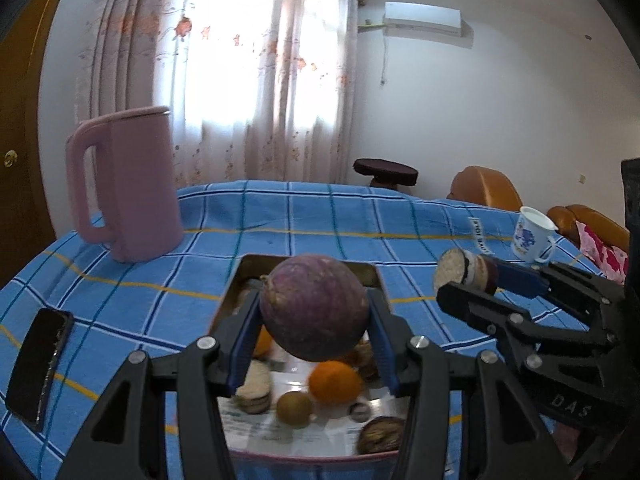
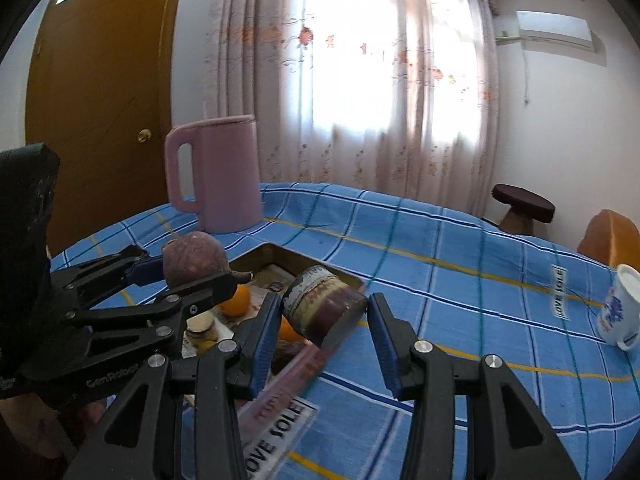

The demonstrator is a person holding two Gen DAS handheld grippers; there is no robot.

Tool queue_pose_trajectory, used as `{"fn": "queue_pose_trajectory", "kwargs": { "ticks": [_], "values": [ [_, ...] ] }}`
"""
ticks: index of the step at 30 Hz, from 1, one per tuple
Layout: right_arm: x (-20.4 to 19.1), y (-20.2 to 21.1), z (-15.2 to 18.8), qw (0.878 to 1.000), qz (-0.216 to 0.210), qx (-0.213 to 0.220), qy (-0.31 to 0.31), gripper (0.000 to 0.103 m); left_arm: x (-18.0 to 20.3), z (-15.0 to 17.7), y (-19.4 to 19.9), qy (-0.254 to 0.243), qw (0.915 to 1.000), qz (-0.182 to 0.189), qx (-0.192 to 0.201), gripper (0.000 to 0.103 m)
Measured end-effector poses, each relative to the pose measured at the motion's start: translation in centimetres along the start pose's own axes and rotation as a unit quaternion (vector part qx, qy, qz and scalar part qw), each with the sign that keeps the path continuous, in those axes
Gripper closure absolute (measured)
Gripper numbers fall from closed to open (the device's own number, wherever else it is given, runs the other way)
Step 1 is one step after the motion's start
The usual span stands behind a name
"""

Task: Organize fruits
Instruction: 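Carry the sweet potato and cylindrical piece over the tin box with both tools, then open both tools to drop the sweet potato and cylindrical piece into the box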

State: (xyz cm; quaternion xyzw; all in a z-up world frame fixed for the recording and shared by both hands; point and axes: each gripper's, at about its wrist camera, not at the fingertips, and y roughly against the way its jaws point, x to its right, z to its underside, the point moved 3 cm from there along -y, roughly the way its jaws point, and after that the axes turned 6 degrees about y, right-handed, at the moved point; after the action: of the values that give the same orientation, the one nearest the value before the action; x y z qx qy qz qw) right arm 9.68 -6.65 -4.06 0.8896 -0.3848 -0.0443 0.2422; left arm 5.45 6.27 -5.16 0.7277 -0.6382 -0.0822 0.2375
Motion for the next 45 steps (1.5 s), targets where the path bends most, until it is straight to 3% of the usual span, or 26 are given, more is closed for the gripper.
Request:
{"fn": "queue_pose_trajectory", "kwargs": {
  "ticks": [10,17,22,27,41,45],
  "values": [
    [-3.2,-3.4,0.7,0.998,-0.033,-0.040,0.026,0.057,-3.6,0.9,-0.9,0.023,0.9991,-0.013,-0.032,0.050],
    [-4.7,-5.3,1.9,0.993,-0.062,-0.087,0.044,0.056,-4.1,1.8,-1.4,0.024,0.9985,-0.012,-0.049,0.050],
    [-5.4,-5.6,2.2,0.992,-0.062,-0.095,0.052,0.053,-4.2,1.9,-1.2,0.023,0.9985,-0.012,-0.048,0.048],
    [-5.3,-4.9,1.9,0.993,-0.053,-0.087,0.056,0.048,-3.9,1.2,-0.1,0.017,0.9993,-0.014,-0.028,0.036],
    [-1.1,0.4,2.0,0.998,0.008,-0.056,0.000,0.043,-3.1,-0.1,3.2,0.013,0.9997,0.002,0.018,0.027],
    [0.0,2.2,2.1,0.999,0.028,-0.042,-0.012,0.042,-2.3,-0.3,4.0,0.008,0.9995,0.005,0.030,0.018]
  ]
}}
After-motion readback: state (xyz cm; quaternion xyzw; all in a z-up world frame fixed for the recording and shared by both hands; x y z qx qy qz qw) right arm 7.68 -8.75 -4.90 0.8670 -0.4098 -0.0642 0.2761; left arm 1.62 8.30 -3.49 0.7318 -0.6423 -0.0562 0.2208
